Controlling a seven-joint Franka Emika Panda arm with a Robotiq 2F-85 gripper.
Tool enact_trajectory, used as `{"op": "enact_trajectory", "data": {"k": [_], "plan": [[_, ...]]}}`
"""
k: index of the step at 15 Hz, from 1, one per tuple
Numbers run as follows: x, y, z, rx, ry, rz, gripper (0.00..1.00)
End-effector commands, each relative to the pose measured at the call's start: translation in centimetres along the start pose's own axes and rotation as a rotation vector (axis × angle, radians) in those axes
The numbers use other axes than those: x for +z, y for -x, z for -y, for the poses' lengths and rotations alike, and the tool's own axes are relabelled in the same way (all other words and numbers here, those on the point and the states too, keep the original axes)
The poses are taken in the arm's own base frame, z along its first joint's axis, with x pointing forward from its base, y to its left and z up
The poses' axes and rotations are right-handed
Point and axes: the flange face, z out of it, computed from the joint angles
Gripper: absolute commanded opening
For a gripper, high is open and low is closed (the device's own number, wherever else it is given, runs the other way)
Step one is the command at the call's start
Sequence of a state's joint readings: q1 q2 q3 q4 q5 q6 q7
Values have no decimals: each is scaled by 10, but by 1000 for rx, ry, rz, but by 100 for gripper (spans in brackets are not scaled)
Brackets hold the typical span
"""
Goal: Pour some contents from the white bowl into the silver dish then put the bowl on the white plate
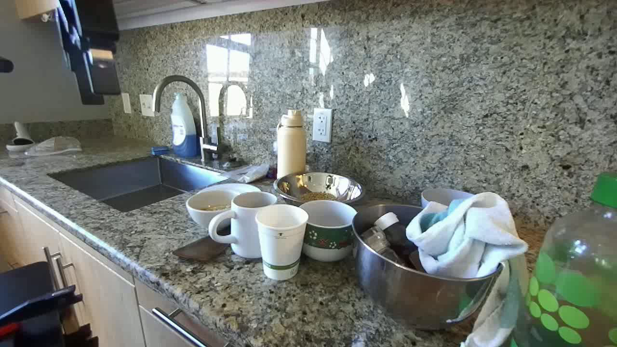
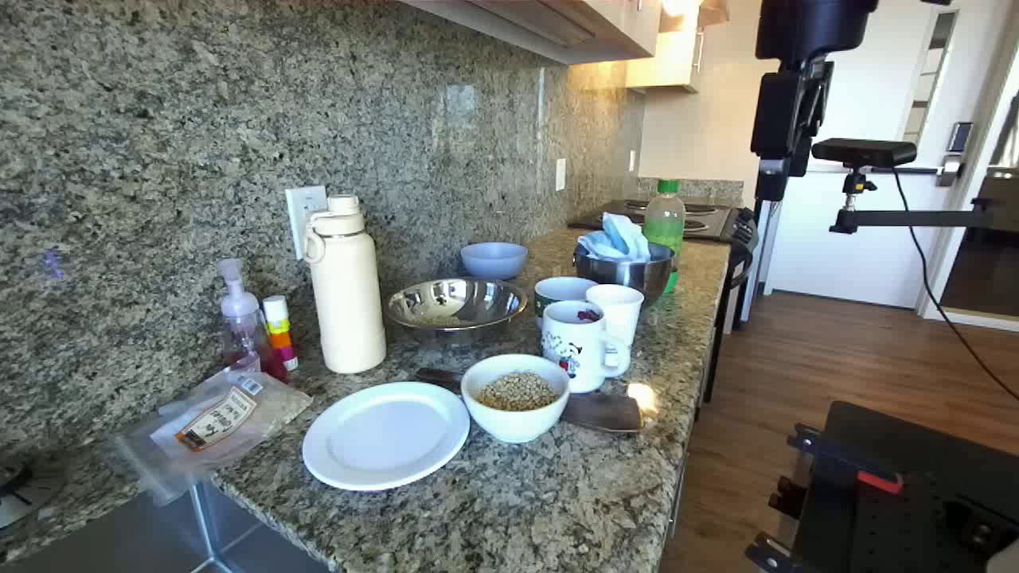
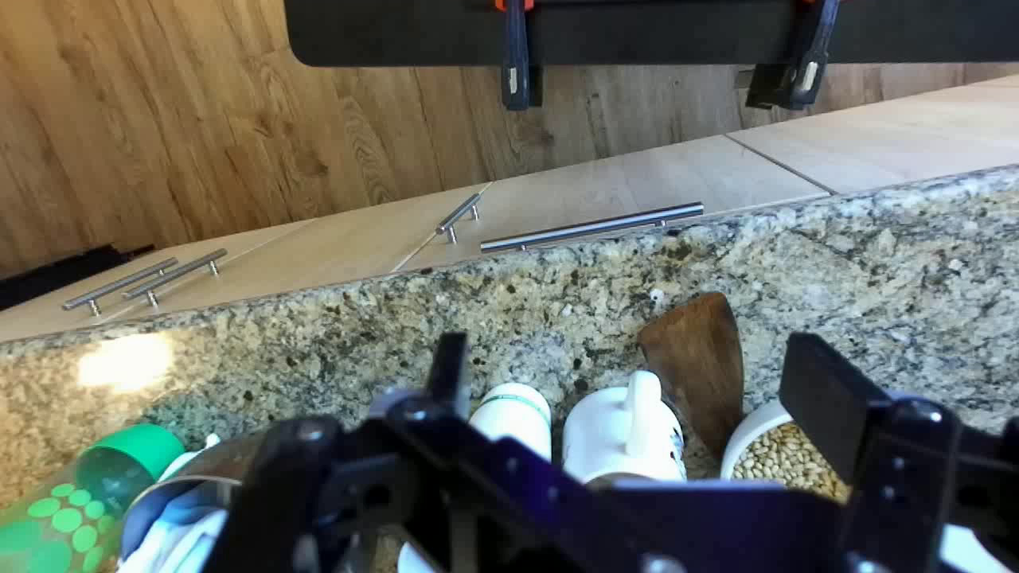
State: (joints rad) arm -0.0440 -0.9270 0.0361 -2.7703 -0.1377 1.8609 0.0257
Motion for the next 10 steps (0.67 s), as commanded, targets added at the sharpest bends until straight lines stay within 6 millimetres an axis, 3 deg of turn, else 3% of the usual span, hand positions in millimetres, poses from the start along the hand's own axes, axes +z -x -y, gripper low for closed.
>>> {"op": "enact_trajectory", "data": {"k": [1,7,10], "plan": [[-1,0,0,0,0,1,100],[-1,0,0,0,0,1,100],[8,-23,12,-49,7,25,100]]}}
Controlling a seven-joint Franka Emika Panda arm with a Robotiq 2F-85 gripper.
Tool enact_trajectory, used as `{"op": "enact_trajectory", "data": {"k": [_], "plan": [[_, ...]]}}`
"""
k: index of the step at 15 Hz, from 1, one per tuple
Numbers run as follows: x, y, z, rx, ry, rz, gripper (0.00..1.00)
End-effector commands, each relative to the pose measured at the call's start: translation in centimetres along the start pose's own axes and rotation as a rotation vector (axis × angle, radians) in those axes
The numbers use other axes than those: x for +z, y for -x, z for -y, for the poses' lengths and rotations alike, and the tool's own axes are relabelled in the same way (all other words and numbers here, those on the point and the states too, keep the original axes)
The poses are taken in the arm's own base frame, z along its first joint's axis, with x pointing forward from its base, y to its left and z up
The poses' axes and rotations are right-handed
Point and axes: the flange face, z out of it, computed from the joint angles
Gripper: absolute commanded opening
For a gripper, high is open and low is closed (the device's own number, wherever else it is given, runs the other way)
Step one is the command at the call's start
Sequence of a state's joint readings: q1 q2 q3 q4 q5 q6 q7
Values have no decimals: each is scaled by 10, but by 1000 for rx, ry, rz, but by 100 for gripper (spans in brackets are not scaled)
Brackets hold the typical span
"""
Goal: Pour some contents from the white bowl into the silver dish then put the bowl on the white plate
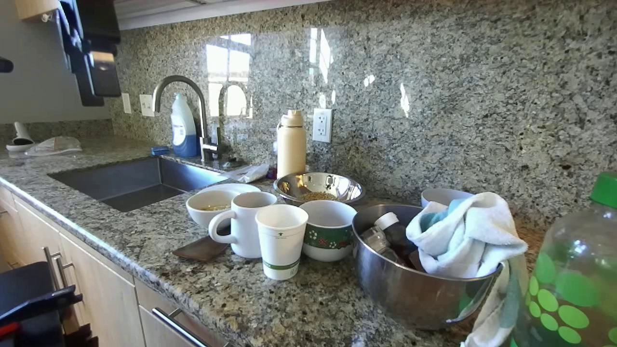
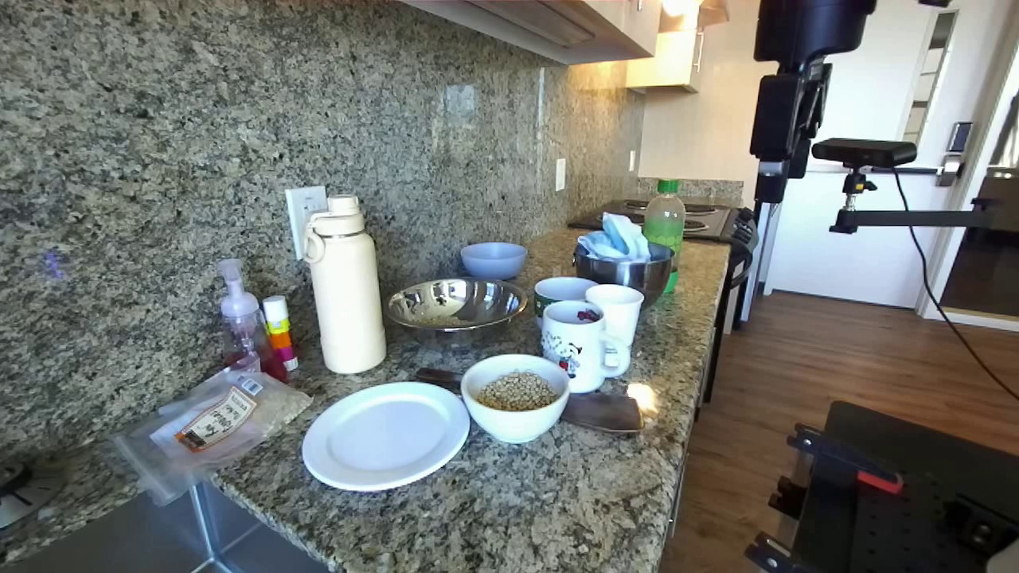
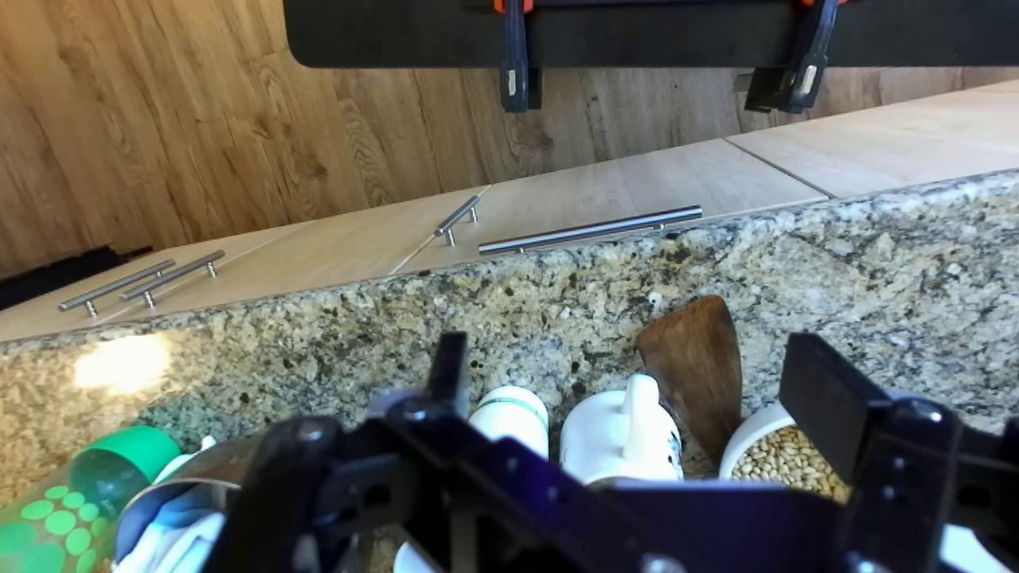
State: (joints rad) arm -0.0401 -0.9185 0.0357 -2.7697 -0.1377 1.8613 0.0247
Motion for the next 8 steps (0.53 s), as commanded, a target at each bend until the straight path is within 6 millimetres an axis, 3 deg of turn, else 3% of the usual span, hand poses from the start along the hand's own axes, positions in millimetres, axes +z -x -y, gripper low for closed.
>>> {"op": "enact_trajectory", "data": {"k": [1,8], "plan": [[8,-31,19,-75,4,20,100],[27,-110,95,-296,12,-5,100]]}}
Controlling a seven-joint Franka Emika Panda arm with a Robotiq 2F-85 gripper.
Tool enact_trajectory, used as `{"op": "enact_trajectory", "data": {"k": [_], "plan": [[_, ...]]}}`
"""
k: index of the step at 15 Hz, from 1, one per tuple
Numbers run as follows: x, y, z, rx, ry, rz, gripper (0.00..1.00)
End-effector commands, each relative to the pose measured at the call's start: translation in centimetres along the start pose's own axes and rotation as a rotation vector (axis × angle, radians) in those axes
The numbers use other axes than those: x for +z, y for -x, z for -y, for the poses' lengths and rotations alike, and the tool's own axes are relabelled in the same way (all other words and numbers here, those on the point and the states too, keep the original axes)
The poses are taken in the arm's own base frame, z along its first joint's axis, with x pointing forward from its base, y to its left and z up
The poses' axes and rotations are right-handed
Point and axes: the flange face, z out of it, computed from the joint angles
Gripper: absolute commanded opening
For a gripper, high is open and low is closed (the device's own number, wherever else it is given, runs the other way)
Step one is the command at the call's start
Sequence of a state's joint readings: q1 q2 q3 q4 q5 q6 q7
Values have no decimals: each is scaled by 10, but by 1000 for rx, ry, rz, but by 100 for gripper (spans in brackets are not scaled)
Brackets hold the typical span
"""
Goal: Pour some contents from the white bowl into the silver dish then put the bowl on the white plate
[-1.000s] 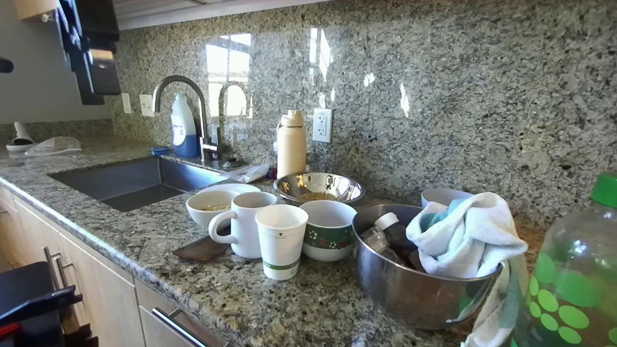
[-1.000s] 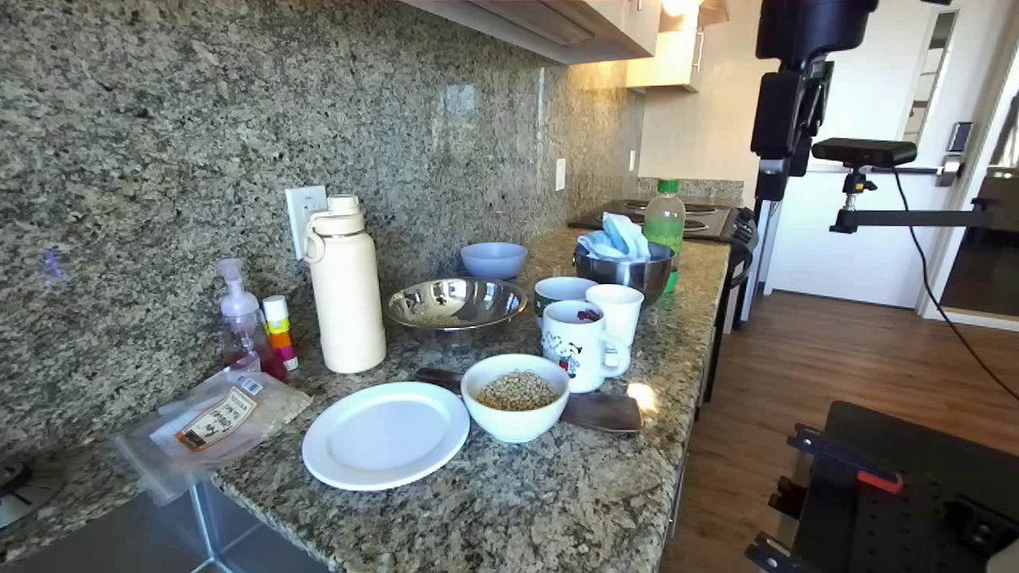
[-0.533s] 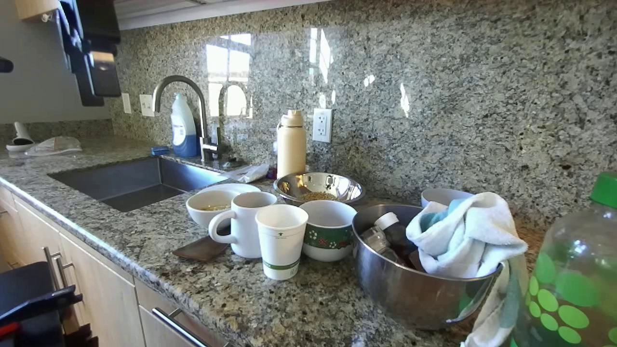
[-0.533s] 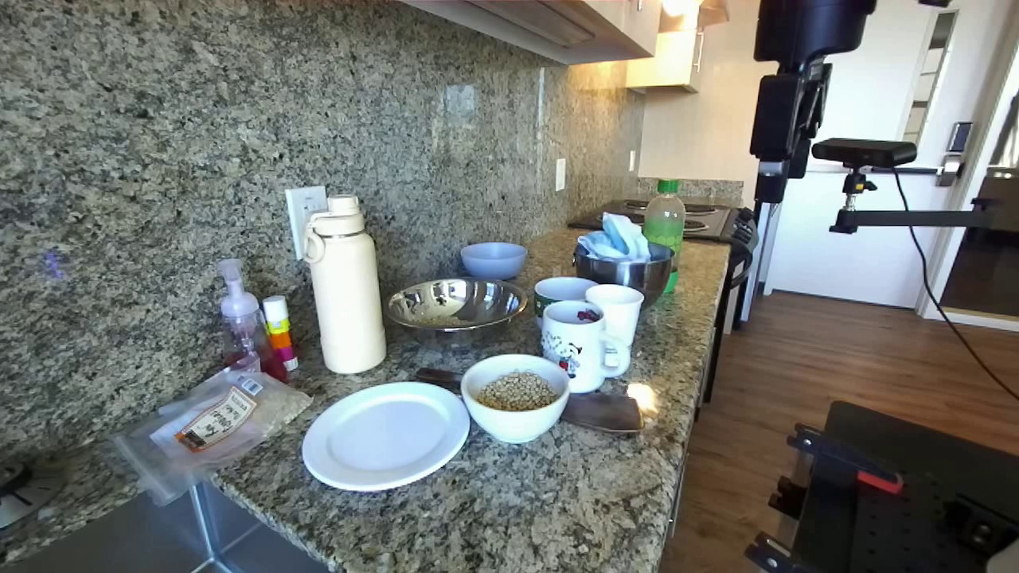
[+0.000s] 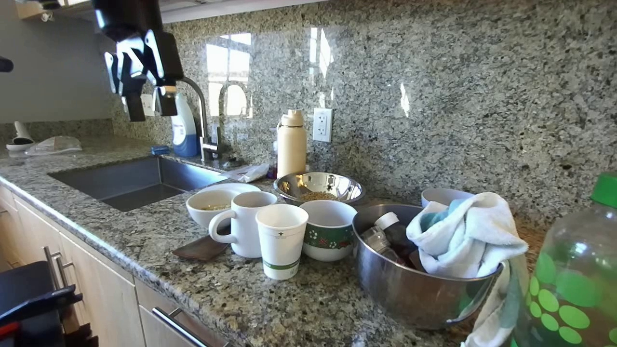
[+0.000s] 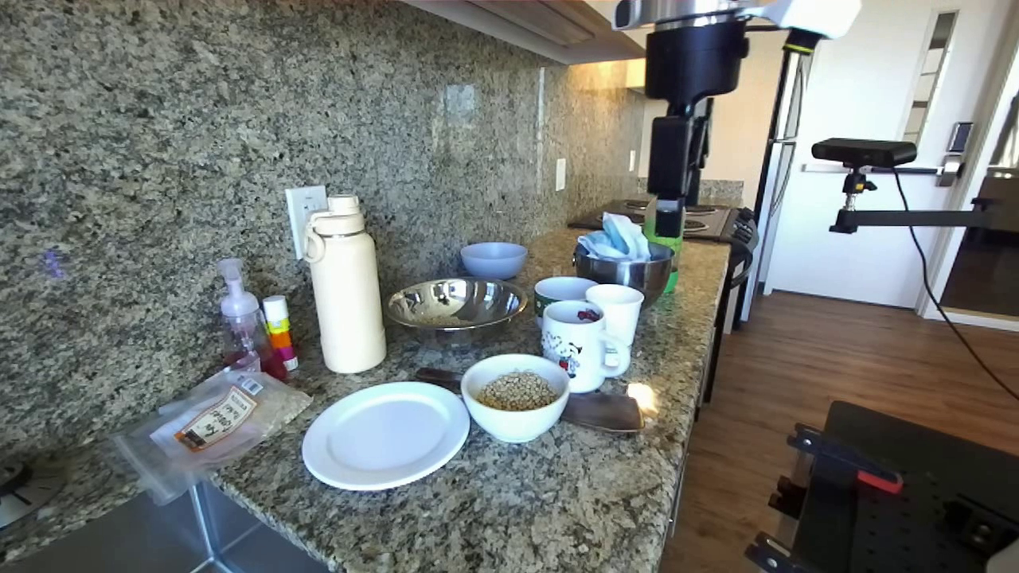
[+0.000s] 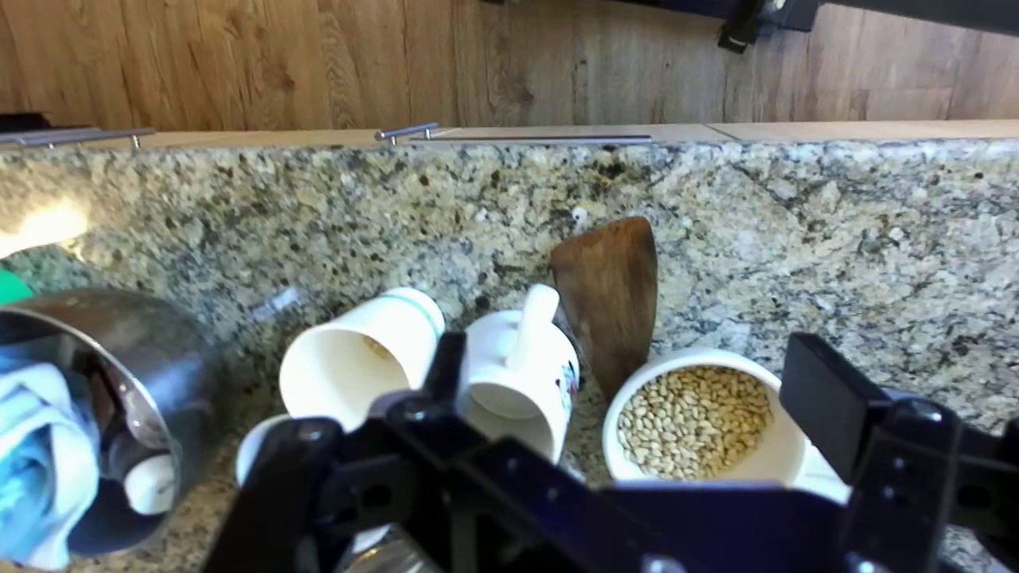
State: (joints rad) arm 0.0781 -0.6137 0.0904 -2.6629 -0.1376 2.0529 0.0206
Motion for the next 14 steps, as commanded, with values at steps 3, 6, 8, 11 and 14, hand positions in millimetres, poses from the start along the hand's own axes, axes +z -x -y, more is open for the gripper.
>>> {"op": "enact_trajectory", "data": {"k": [3,6,8,11,14], "plan": [[18,-83,40,-179,-14,-5,100],[39,-119,51,-241,-57,-54,100],[56,-139,57,-269,-83,-75,100],[81,-161,65,-310,-124,-95,100],[103,-174,72,-335,-164,-99,100]]}}
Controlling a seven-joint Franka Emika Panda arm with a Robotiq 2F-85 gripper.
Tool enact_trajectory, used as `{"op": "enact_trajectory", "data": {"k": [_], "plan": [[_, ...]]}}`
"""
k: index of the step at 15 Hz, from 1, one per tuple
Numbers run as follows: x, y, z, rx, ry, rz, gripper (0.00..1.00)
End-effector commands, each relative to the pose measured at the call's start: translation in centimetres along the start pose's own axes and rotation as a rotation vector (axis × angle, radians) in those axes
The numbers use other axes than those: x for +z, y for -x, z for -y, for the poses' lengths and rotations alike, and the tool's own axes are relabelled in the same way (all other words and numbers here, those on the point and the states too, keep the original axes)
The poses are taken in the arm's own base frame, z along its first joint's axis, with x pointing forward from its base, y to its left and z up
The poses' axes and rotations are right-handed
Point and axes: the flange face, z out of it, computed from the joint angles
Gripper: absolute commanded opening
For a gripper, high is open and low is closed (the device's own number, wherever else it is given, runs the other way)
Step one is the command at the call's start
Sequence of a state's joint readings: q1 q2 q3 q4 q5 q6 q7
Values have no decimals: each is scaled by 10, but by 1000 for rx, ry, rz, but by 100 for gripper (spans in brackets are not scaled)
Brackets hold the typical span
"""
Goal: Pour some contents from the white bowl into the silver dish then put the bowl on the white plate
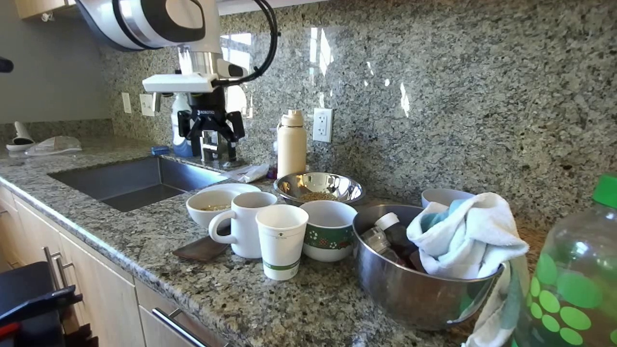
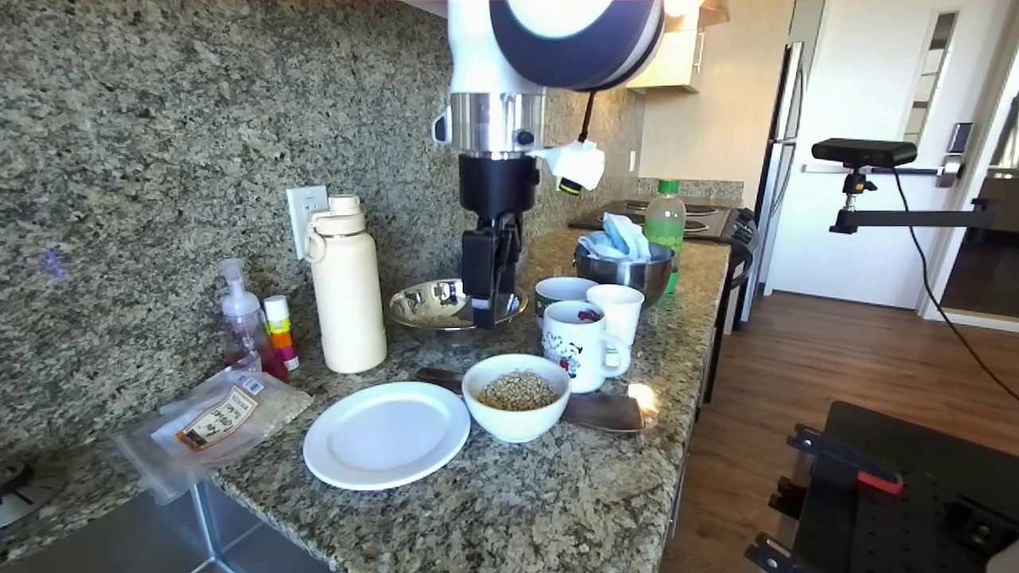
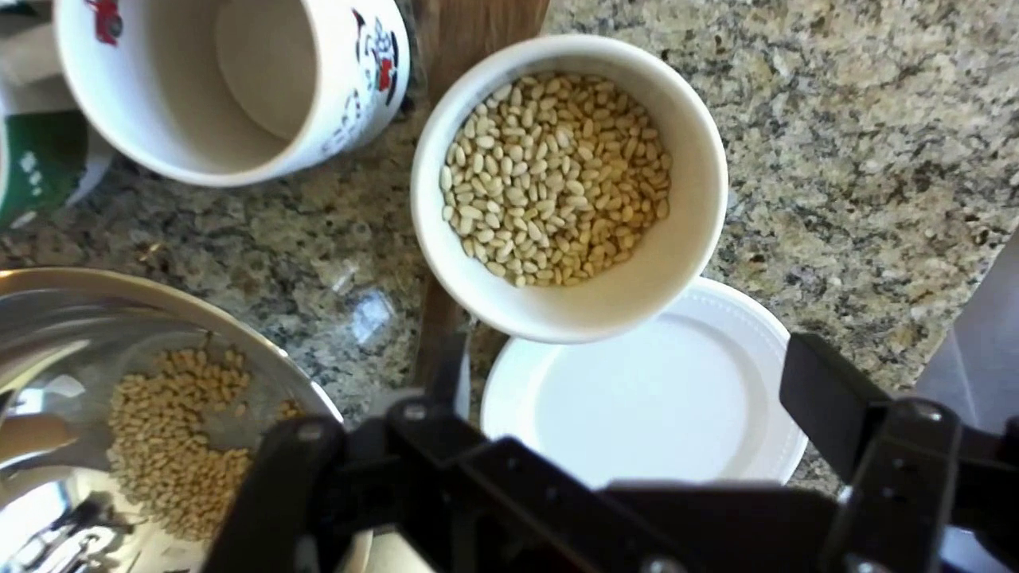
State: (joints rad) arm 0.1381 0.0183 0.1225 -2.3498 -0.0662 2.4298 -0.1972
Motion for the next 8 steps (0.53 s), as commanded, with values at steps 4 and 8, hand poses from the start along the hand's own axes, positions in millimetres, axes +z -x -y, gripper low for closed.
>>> {"op": "enact_trajectory", "data": {"k": [4,8], "plan": [[44,-24,0,-56,-93,4,100],[66,-25,9,-72,-142,31,100]]}}
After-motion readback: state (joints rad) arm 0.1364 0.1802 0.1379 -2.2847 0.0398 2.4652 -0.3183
